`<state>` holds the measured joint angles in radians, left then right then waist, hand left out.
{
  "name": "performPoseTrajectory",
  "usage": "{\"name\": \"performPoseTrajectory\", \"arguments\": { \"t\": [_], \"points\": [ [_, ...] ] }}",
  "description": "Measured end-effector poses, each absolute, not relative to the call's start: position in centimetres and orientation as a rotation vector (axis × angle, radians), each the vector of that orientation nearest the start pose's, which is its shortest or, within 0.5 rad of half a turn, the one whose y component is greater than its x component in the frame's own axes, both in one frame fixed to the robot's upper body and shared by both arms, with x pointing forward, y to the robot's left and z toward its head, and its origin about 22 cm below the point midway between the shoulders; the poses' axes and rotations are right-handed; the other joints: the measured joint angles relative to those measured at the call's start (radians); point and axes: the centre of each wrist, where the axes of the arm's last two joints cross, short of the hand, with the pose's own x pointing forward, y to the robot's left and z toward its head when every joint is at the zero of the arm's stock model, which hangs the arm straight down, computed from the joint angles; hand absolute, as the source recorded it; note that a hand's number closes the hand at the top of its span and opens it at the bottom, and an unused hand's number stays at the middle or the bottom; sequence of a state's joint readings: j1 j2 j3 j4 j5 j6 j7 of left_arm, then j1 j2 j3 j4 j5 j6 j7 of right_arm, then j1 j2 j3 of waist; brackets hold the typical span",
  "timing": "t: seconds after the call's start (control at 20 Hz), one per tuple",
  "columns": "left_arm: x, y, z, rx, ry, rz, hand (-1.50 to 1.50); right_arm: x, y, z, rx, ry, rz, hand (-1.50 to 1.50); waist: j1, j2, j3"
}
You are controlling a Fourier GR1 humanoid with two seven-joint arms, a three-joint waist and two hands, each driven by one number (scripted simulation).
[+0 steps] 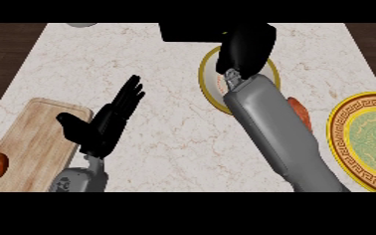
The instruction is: Pick the bell pepper from the plate and place it in the bowl
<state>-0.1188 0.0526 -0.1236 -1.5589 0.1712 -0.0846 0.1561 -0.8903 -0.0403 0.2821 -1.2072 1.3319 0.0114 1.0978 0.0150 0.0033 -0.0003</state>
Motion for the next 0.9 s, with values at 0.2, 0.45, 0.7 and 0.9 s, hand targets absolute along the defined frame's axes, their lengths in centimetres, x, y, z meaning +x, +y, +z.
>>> {"name": "performPoseTrajectory", "arguments": {
  "t": [0.2, 0.45, 0.7, 0.9],
  "points": [
    [26.7, 19.8, 2.5, -0.277, -1.487, -0.144, 0.0, 39.2, -8.5, 14.2, -1.537, -1.075, 0.574, 1.5, 0.002, 0.002, 0.0],
    [26.6, 19.7, 2.9, -0.284, -1.487, -0.145, 0.0, 41.7, -12.0, 11.5, -1.507, -0.894, 0.572, 1.5, 0.008, 0.005, 0.0],
    [26.5, 19.5, 2.6, -0.276, -1.493, -0.15, 0.0, 42.8, -15.8, 9.0, -1.411, -0.815, 0.457, -1.5, 0.011, 0.008, 0.001],
    [26.4, 19.6, 2.9, -0.281, -1.49, -0.15, 0.0, 42.8, -17.0, 7.2, -1.335, -0.902, 0.372, -1.5, 0.011, 0.007, 0.001]
  ]
}}
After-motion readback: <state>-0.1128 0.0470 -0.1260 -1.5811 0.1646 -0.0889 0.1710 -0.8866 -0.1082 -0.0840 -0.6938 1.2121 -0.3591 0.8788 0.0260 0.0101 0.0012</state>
